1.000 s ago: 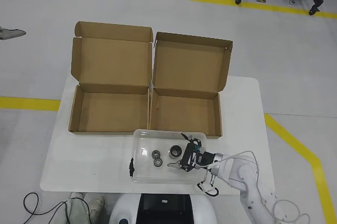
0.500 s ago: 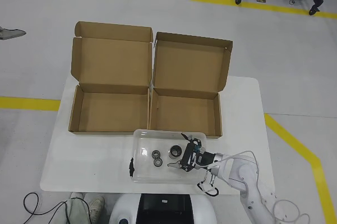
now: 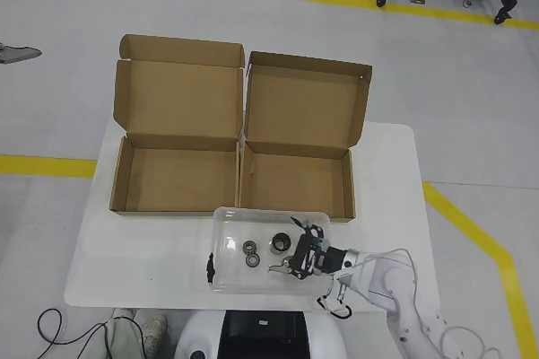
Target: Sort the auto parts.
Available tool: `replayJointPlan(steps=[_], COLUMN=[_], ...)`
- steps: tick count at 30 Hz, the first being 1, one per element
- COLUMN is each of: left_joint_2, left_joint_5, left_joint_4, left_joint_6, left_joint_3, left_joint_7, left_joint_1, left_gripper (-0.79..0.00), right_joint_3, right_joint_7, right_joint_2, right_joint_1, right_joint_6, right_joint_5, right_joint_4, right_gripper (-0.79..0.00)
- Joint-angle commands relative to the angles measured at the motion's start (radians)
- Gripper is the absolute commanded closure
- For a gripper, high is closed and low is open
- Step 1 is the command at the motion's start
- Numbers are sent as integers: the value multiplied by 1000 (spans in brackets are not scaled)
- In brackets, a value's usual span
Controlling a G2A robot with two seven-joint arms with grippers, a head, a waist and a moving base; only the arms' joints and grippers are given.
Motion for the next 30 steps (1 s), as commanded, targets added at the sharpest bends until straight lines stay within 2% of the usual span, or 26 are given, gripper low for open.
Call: replayJointPlan(steps=[1,2,3,6,14,16,17,18,19,30], left_joint_2=[0,0,0,0,0,0,0,0,0,0], left_joint_5=[0,0,0,0,0,0,0,0,0,0], left_joint_4=[0,0,0,0,0,0,0,0,0,0], left_joint_6=[0,0,0,0,0,0,0,0,0,0], left_joint_3=[0,0,0,0,0,0,0,0,0,0], left_joint_7=[0,0,0,0,0,0,0,0,0,0], left_joint_1=[0,0,0,0,0,0,0,0,0,0], left_gripper=[-785,-785,-785,-785,-785,-785,-785,-785,-785,-785], right_joint_3=[-4,-8,-11,-21,-47,-53,-54,-57,-61,-95], right_joint_7=[7,12,16,23,77,102,114,120,130,254], right_joint_2=[2,3,4,5,10,11,11,11,11,12], right_joint_1=[3,6,10,25,56,58,58,57,56,73], right_joint_6=[-8,-10,-10,-8,-5,4,19,32,37,129], right_joint_5=[2,4,7,20,36,40,40,43,46,70], right_joint_4=[1,3,7,23,55,58,56,56,59,88], right_gripper=[-773,-727,-646,-622,-646,-665,-711,-717,-683,-659])
